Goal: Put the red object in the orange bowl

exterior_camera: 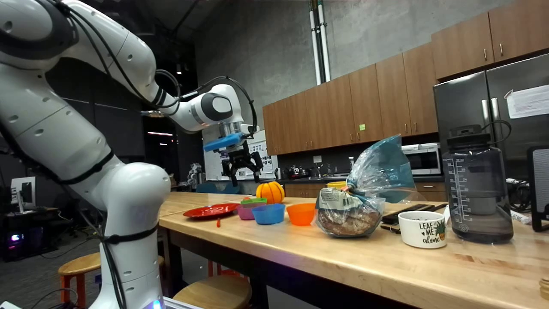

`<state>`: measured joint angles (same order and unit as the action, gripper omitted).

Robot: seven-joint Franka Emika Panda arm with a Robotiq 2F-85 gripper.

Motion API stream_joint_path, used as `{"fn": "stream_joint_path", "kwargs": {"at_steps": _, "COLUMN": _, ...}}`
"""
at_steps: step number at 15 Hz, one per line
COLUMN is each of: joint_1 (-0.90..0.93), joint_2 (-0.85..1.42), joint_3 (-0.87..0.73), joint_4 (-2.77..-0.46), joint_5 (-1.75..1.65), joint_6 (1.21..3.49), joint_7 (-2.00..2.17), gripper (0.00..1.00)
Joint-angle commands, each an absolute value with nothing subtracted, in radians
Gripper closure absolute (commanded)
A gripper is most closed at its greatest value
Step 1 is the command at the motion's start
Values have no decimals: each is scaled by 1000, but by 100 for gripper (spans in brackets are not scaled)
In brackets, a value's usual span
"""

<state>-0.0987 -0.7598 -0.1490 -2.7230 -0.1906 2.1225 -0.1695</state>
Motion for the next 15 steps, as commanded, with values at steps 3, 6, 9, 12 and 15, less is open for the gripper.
{"fn": "stream_joint_path", "kwargs": {"at_steps": 3, "joint_1": -28, "joint_2": -750, "joint_3": -108, "joint_4": -2722, "joint_5": -167, "joint_6": 2162, "joint_7": -189, "gripper": 0}}
{"fn": "stream_joint_path", "kwargs": {"at_steps": 6, "joint_1": 0, "joint_2": -741, "joint_3": -89, "joint_4": -2717, "joint_5": -153, "joint_6": 2175, "joint_7": -182, "gripper": 0}}
{"fn": "stream_joint_path", "kwargs": {"at_steps": 9, "joint_1": -4, "joint_2": -743, "joint_3": -74, "joint_4": -2716, "joint_5": -154, "joint_6": 2168, "joint_7": -166, "gripper": 0}}
{"fn": "stream_joint_path", "kwargs": {"at_steps": 12, "joint_1": -7, "joint_2": -749, "joint_3": -72, "joint_4": -2721, "joint_5": -160, "joint_6": 2159, "joint_7": -172, "gripper": 0}}
{"fn": "stream_joint_path", "kwargs": {"at_steps": 15, "joint_1": -7, "joint_2": -749, "joint_3": -72, "joint_4": -2721, "joint_5": -160, "joint_6": 2159, "joint_7": -172, "gripper": 0}}
